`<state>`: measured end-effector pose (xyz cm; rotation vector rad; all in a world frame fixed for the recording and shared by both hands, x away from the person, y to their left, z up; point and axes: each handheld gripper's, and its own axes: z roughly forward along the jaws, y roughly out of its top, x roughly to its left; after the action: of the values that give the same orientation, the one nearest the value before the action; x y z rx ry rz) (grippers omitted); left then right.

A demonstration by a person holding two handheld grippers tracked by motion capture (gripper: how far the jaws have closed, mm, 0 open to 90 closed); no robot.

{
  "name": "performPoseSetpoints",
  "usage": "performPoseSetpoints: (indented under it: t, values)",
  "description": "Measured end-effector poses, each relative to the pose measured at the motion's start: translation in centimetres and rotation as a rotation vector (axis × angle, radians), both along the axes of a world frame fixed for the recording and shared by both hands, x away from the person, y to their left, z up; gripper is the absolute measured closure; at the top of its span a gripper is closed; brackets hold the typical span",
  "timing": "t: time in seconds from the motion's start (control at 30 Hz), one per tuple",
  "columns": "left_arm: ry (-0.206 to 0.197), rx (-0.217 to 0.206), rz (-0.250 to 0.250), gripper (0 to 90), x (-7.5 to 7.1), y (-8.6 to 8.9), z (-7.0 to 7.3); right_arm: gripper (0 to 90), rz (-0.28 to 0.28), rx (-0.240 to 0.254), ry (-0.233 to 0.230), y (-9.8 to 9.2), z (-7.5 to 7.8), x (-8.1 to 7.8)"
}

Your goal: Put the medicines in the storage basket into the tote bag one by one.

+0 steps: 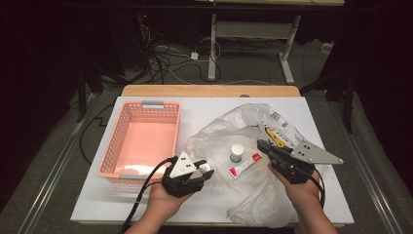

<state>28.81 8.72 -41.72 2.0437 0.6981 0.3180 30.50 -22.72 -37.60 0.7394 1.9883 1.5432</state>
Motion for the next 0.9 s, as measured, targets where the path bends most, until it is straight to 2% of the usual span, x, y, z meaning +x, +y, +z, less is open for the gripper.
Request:
performPoseSetpoints:
  t: [0.47, 0.9]
  values:
    - [-0.008, -0.026, -0.058, 57.6, 1.5, -4.3, -0.4, 90.0, 0.001, 0.003, 0.003, 0.0, -0.1, 0.1]
    - [-0.012, -0.028, -0.061, 57.6, 2.8, -7.5, -1.6, 90.0, 0.001, 0.005, 0.002, -0.1, -0.1, 0.1]
